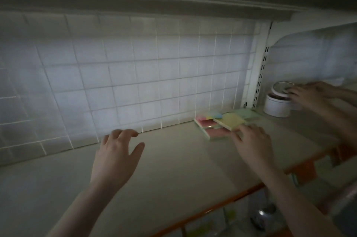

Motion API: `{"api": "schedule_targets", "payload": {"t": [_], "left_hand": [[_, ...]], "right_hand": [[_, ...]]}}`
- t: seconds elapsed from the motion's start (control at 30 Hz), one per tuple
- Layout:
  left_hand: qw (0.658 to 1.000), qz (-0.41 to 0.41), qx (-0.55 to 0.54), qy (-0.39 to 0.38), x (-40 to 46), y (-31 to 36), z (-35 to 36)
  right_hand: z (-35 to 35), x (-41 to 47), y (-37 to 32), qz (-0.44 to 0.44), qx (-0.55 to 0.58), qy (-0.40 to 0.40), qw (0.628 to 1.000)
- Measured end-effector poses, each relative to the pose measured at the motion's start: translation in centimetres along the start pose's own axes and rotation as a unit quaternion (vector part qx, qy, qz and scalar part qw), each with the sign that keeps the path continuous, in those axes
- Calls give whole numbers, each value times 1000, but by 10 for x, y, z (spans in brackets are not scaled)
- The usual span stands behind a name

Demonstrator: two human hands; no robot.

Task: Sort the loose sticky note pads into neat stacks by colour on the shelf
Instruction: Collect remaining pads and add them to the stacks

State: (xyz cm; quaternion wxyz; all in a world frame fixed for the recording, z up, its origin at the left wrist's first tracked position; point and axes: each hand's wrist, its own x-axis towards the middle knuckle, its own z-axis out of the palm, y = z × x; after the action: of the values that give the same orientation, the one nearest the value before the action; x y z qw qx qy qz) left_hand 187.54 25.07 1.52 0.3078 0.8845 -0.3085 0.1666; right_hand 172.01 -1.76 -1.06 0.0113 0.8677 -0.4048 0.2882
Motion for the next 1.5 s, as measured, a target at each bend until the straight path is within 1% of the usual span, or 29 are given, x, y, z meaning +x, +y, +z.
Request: {"api": "schedule_targets", "payload": {"t": [0.1, 0.23, 0.33, 0.4, 0.53, 0.6, 0.7, 0.8, 0.93, 1.0, 1.07, 1.2, 1.3, 1.43, 1.5], "left_hand": [[999, -29, 2, 16, 5, 34, 34], [997, -79, 8, 16, 5, 72, 74], [993, -116, 22, 22, 0, 87, 94], [989, -145, 33, 24, -5, 89, 102], [982, -180, 45, 39, -4, 81, 106], [979, -194, 50, 44, -1, 76, 106], [979, -191, 56, 45, 2, 76, 108], [985, -160, 61, 30, 3, 80, 111], [991, -123, 55, 1, 14, 86, 113], [993, -112, 42, -9, 28, 93, 117], [994, -105, 21, -21, 45, 104, 125], [997, -55, -7, -48, 80, 127, 152], [995, -46, -29, -83, 102, 140, 173], [986, -105, -29, -129, 116, 151, 196], [980, -144, -45, -131, 120, 154, 203]], "right_hand": [[14, 40, 35, -15, 40, -20, 999], [33, 85, 66, -20, 78, -82, 993], [48, 112, 69, -23, 116, -145, 982], [56, 120, 64, -31, 116, -189, 975], [61, 123, 61, -68, 54, -183, 979], [62, 124, 62, -80, 77, -197, 974], [65, 124, 64, -68, 154, -229, 959], [62, 125, 71, -28, 263, -267, 927], [59, 124, 84, 19, 333, -293, 896], [58, 125, 87, 47, 374, -294, 878], [57, 127, 90, 70, 394, -290, 869], [55, 129, 93, 81, 420, -265, 864], [56, 131, 97, 89, 426, -243, 867], [55, 133, 102, 104, 444, -206, 866], [54, 133, 104, 108, 452, -186, 866]]}}
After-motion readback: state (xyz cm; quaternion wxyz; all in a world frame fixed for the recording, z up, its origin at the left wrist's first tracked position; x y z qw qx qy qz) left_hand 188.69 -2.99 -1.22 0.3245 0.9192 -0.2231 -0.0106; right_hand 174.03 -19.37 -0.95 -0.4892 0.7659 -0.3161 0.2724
